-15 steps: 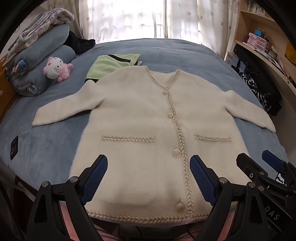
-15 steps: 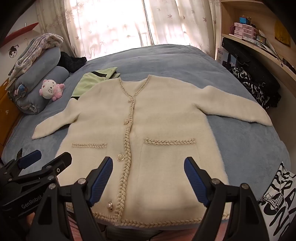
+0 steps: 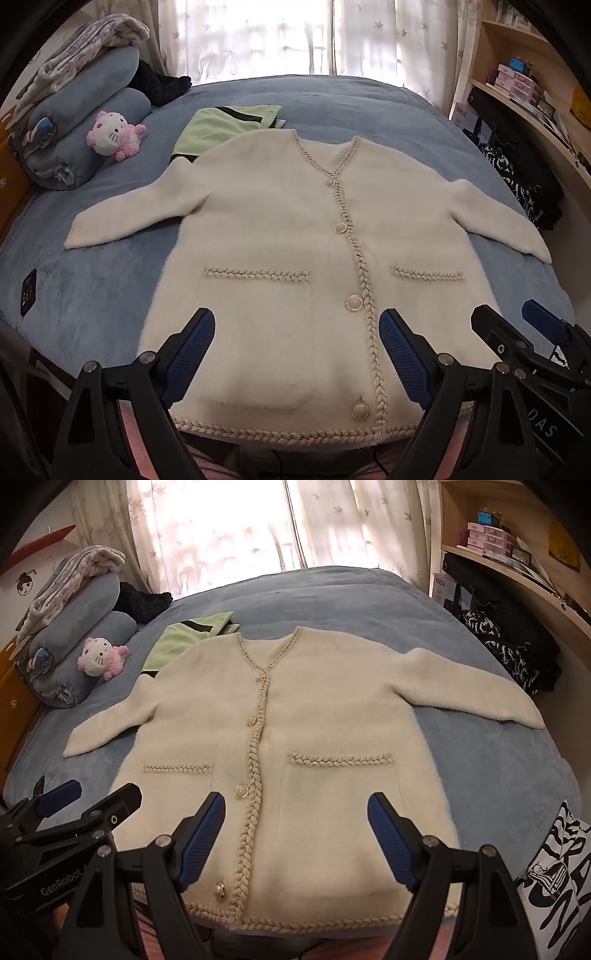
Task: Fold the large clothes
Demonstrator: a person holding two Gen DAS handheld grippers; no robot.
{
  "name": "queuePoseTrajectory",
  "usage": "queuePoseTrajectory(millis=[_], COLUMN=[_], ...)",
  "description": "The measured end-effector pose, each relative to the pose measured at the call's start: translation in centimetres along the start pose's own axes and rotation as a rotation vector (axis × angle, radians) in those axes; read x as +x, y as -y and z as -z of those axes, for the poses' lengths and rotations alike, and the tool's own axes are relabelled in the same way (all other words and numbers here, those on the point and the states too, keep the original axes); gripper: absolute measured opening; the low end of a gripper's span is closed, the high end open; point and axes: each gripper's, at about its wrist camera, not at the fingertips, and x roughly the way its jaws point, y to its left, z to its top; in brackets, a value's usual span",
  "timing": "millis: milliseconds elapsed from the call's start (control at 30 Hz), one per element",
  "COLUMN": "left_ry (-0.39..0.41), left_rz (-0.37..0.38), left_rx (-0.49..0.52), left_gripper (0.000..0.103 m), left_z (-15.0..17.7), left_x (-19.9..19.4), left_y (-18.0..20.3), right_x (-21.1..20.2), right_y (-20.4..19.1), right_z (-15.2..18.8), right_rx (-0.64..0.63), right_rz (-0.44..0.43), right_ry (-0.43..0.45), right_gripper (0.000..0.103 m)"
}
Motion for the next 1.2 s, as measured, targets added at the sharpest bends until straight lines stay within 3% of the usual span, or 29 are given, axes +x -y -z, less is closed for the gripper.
queuePoseTrajectory(millis=[1200], left_ry=[0.001], left_rz=[-0.007], left_rx=[0.003], left_gripper=[0.089], left_z=[0.36], left_x=[0.01], left_y=[0.39], right_x=[0.47], right_y=[0.05], right_z=[0.04], right_rx=[0.004], right_rz=[0.0], right_ry=[-0.008], right_gripper=[0.08])
